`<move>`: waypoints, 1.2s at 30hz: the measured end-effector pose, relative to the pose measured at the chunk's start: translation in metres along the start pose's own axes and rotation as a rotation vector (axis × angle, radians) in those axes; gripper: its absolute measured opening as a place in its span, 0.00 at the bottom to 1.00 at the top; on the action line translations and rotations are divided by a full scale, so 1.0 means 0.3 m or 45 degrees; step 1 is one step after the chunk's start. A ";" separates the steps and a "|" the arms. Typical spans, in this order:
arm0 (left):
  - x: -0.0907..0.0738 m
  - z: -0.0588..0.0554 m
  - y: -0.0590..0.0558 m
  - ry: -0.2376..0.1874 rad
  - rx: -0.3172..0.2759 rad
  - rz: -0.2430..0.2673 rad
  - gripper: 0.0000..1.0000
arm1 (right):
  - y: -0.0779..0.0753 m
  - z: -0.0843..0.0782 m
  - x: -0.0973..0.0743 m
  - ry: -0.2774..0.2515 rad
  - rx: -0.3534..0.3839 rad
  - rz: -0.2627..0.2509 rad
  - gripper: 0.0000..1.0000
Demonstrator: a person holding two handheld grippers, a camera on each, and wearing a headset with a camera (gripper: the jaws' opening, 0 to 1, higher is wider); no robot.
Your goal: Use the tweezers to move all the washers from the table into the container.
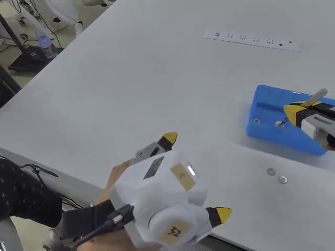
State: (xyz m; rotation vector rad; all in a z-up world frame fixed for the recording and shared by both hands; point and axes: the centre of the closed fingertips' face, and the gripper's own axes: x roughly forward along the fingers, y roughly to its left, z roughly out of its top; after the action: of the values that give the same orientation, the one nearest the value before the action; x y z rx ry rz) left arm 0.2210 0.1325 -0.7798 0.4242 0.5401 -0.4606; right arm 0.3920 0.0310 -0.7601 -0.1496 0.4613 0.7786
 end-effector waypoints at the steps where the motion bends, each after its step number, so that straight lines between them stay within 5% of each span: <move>1: 0.000 0.000 0.001 0.000 -0.002 0.002 0.94 | -0.018 -0.010 0.013 0.004 0.012 -0.014 0.03; 16: 0.001 -0.005 -0.005 0.011 0.007 -0.006 0.93 | -0.066 -0.138 0.126 0.106 0.040 -0.045 0.03; 26: 0.001 -0.009 -0.005 0.021 0.012 -0.005 0.92 | -0.068 -0.147 0.133 0.090 -0.016 -0.067 0.03; 36: 0.000 -0.007 -0.004 0.017 0.015 -0.002 0.92 | -0.079 -0.138 0.126 0.102 0.025 -0.066 0.04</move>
State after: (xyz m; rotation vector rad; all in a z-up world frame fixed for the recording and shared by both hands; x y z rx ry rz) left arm 0.2195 0.1326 -0.7815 0.4382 0.5509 -0.4630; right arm 0.4178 0.0263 -0.8150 -0.1743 0.5390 0.7190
